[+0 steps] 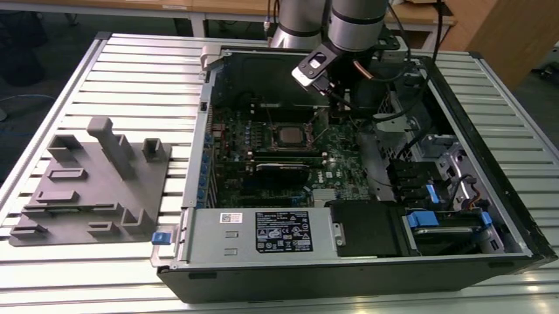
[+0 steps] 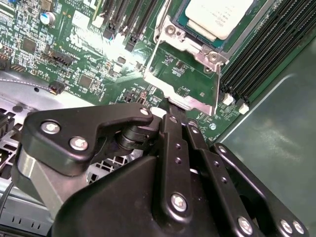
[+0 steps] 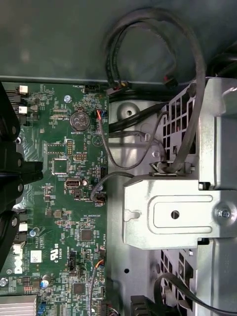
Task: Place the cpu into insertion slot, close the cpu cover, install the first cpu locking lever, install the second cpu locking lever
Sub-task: 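Close the cpu cover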
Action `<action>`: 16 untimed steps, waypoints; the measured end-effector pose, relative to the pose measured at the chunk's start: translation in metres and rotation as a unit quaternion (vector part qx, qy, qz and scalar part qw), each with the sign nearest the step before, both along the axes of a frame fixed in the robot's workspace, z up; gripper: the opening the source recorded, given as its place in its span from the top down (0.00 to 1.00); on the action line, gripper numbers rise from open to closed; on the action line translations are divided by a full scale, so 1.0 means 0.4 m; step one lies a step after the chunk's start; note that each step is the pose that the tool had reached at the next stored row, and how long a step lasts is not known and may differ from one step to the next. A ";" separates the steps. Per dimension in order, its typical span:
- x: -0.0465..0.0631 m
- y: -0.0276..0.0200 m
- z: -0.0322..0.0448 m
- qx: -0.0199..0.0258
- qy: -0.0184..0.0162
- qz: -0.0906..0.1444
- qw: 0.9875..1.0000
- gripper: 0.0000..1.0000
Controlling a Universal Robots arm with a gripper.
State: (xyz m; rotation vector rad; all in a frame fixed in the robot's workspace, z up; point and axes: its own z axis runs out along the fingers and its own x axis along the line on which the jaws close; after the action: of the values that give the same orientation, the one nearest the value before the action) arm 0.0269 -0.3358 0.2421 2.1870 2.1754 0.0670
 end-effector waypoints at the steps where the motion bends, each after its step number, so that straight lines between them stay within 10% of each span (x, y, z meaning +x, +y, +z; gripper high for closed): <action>1: 0.000 0.000 0.000 0.000 0.000 0.000 1.000 0.89; 8: -0.025 0.000 0.000 0.000 -0.003 0.000 1.000 0.89; 16: -0.097 0.000 0.000 0.002 -0.017 0.000 1.000 0.89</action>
State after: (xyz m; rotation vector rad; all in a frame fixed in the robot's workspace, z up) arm -0.0119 -0.3357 0.2421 2.1720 2.1597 0.1082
